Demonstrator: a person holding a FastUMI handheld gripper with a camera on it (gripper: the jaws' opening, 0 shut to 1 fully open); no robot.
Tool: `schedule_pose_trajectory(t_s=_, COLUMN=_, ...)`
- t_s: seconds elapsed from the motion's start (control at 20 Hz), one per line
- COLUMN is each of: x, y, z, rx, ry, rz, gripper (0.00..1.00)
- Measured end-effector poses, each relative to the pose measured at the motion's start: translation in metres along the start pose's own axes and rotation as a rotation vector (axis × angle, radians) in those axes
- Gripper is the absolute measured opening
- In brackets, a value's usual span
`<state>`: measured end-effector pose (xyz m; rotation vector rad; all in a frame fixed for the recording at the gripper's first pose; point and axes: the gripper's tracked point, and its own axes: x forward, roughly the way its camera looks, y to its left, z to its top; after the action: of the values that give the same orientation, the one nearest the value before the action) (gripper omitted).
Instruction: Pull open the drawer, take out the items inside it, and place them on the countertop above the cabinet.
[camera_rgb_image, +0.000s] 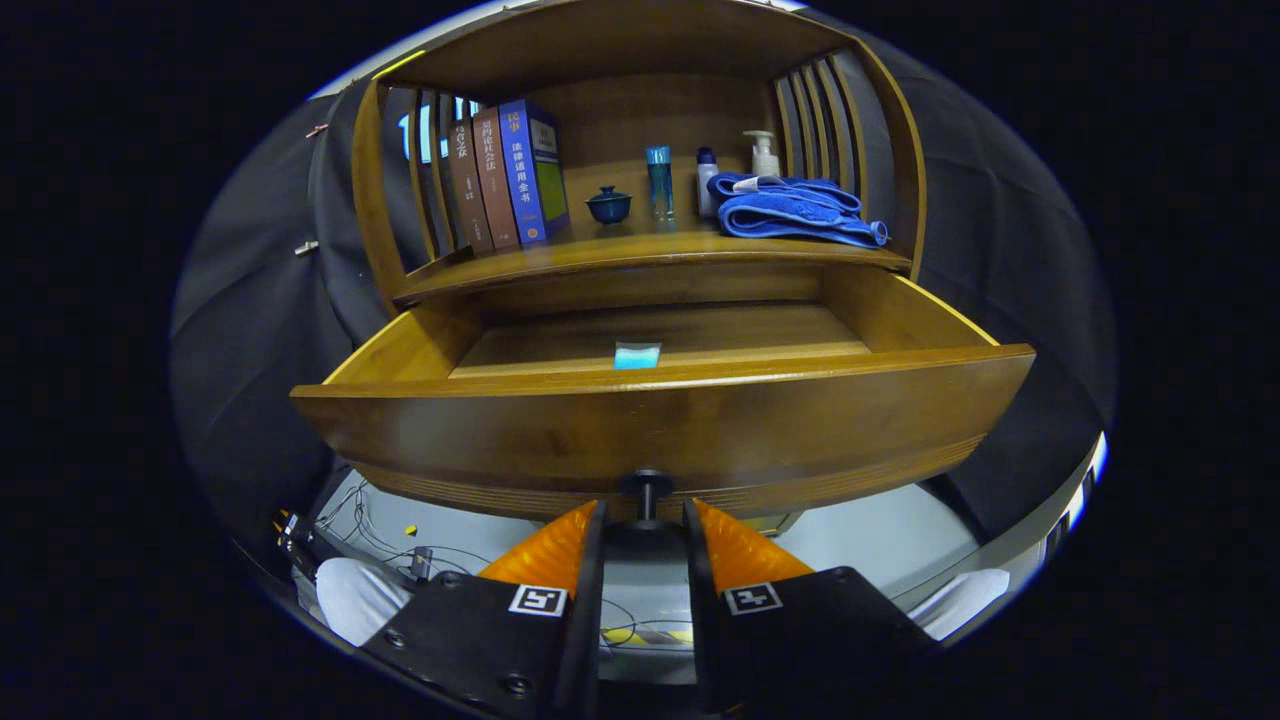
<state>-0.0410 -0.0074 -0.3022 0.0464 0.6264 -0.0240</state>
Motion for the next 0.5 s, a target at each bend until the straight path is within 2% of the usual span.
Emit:
schedule_pose_trajectory(t_s=0.2, x=-0.012, y=0.001, z=-0.009, rx=0.010, ry=0.014, rz=0.006, gripper=0.42)
schedule_pose_trajectory(t_s=0.5, x=-0.031, y=-0.001, z=0.001, rx=-0.032, ry=-0.050, rz=0.002, gripper=0.42)
